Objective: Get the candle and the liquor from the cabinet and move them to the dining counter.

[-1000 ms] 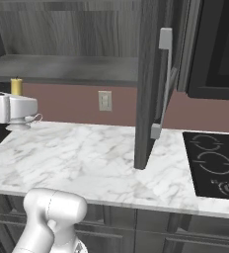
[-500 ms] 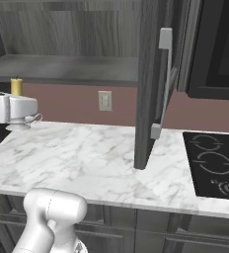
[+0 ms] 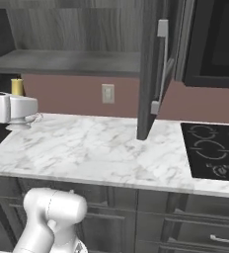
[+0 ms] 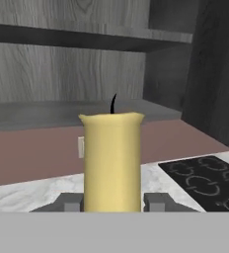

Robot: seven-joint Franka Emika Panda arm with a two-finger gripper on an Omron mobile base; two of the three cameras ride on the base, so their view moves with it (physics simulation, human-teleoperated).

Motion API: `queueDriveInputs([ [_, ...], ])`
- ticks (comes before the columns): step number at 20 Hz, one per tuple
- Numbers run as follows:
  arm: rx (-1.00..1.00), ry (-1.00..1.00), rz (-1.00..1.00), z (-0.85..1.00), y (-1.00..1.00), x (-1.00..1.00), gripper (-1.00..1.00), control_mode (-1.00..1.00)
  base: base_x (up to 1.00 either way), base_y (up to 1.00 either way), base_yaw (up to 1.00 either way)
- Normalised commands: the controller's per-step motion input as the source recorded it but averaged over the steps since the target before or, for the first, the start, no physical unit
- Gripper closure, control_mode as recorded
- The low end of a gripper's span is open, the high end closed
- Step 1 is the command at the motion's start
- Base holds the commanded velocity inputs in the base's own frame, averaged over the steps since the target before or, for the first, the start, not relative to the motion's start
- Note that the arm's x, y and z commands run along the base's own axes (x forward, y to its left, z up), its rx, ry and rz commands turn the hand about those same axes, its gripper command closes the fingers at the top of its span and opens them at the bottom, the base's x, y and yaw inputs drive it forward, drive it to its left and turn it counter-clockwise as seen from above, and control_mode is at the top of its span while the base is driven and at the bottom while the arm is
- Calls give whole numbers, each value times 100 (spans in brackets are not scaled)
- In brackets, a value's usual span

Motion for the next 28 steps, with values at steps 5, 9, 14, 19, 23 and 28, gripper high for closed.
queueDriveInputs([
  [5, 0, 0, 0, 0, 0, 0, 100, 100, -69, 0, 0],
  [9, 0, 0, 0, 0, 0, 0, 100, 100, -81, 0, 0],
  [14, 0, 0, 0, 0, 0, 0, 100, 100, -81, 2, -1],
  [19, 0, 0, 0, 0, 0, 0, 100, 100, -43, 17, -53],
  [23, 0, 0, 0, 0, 0, 0, 100, 100, -2, 18, -85],
  [28, 0, 0, 0, 0, 0, 0, 100, 100, 0, 13, -89],
])
